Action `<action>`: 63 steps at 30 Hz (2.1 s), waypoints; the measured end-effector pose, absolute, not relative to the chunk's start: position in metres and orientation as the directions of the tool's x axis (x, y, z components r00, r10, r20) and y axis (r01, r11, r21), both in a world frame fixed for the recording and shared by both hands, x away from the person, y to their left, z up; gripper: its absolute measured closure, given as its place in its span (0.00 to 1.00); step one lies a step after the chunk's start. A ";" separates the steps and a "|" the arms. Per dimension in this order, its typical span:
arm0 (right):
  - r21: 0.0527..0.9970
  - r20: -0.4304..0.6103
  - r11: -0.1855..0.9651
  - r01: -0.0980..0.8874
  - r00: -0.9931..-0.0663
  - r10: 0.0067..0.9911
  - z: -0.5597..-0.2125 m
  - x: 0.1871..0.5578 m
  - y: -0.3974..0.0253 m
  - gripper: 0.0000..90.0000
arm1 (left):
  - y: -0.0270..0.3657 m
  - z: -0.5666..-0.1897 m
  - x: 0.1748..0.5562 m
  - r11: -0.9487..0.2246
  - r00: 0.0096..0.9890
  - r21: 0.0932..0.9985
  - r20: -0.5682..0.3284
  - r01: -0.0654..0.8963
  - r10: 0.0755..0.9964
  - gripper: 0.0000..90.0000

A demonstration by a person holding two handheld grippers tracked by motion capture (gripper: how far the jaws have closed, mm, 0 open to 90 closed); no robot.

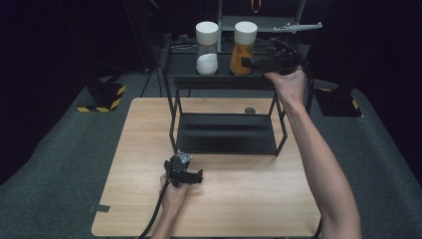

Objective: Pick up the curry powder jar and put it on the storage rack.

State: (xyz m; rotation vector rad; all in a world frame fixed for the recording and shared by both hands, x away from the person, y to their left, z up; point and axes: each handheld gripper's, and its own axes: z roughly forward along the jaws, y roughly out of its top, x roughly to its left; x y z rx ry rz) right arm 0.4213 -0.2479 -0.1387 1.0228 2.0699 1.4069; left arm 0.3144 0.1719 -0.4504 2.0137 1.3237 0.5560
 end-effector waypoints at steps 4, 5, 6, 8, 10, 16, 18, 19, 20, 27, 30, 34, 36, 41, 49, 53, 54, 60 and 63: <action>0.925 0.048 0.206 0.319 -0.637 0.770 -0.146 0.414 -0.257 0.04 | 0.172 -0.450 0.314 -0.274 0.398 0.719 -0.004 0.639 0.917 0.02; 0.929 0.046 0.202 0.311 -0.637 0.769 -0.149 0.411 -0.260 0.05 | 0.172 -0.450 0.314 -0.273 0.398 0.719 -0.005 0.639 0.917 0.02; 0.929 0.043 0.204 0.308 -0.639 0.768 -0.152 0.410 -0.262 0.05 | 0.172 -0.450 0.314 -0.274 0.398 0.719 -0.004 0.639 0.917 0.02; 0.932 0.044 0.200 0.303 -0.641 0.766 -0.156 0.406 -0.267 0.05 | 0.172 -0.450 0.314 -0.273 0.398 0.719 -0.005 0.639 0.917 0.02; 0.933 0.046 0.195 0.301 -0.640 0.767 -0.161 0.403 -0.271 0.05 | 0.172 -0.450 0.314 -0.274 0.398 0.719 -0.004 0.639 0.917 0.02; 0.932 0.064 0.183 0.313 -0.638 0.768 -0.171 0.399 -0.284 0.05 | 0.172 -0.451 0.314 -0.273 0.398 0.720 -0.004 0.638 0.918 0.02; 0.934 0.063 0.179 0.309 -0.637 0.769 -0.175 0.396 -0.287 0.05 | 0.172 -0.451 0.314 -0.273 0.398 0.720 -0.004 0.638 0.918 0.02; 0.935 0.064 0.176 0.307 -0.637 0.768 -0.177 0.395 -0.289 0.05 | 0.172 -0.451 0.314 -0.275 0.398 0.720 -0.003 0.637 0.917 0.02; 0.937 0.064 0.174 0.304 -0.636 0.769 -0.179 0.394 -0.291 0.05 | 0.172 -0.451 0.314 -0.274 0.398 0.720 -0.004 0.638 0.917 0.02; 0.942 0.064 0.162 0.295 -0.630 0.774 -0.189 0.388 -0.296 0.04 | 0.172 -0.451 0.314 -0.273 0.398 0.720 -0.005 0.638 0.917 0.02; 0.939 0.065 0.165 0.301 -0.628 0.775 -0.192 0.387 -0.296 0.04 | 0.172 -0.451 0.314 -0.270 0.397 0.720 -0.008 0.639 0.918 0.02; 0.939 0.066 0.165 0.302 -0.628 0.775 -0.196 0.385 -0.297 0.04 | 0.172 -0.451 0.314 -0.271 0.397 0.720 -0.007 0.639 0.918 0.02; 0.939 0.071 0.162 0.304 -0.631 0.773 -0.198 0.383 -0.298 0.04 | 0.172 -0.451 0.314 -0.271 0.398 0.720 -0.007 0.639 0.918 0.02; 0.932 0.090 0.162 0.324 -0.640 0.763 -0.204 0.382 -0.304 0.04 | 0.172 -0.451 0.314 -0.273 0.398 0.719 -0.005 0.639 0.917 0.02; 0.931 0.105 0.143 0.335 -0.622 0.776 -0.219 0.378 -0.311 0.04 | 0.172 -0.450 0.314 -0.274 0.399 0.719 -0.005 0.639 0.917 0.02; 0.931 0.108 0.136 0.338 -0.612 0.783 -0.224 0.376 -0.314 0.04 | 0.172 -0.450 0.314 -0.274 0.399 0.719 -0.005 0.639 0.917 0.02; 0.931 0.107 0.136 0.338 -0.612 0.784 -0.225 0.375 -0.315 0.04 | 0.172 -0.450 0.314 -0.274 0.399 0.719 -0.005 0.639 0.917 0.02; 0.927 0.111 0.140 0.348 -0.611 0.784 -0.231 0.374 -0.318 0.04 | 0.172 -0.450 0.314 -0.274 0.399 0.719 -0.005 0.639 0.917 0.02; 0.926 0.109 0.141 0.349 -0.607 0.787 -0.236 0.373 -0.319 0.04 | 0.172 -0.451 0.314 -0.274 0.398 0.719 -0.005 0.639 0.917 0.02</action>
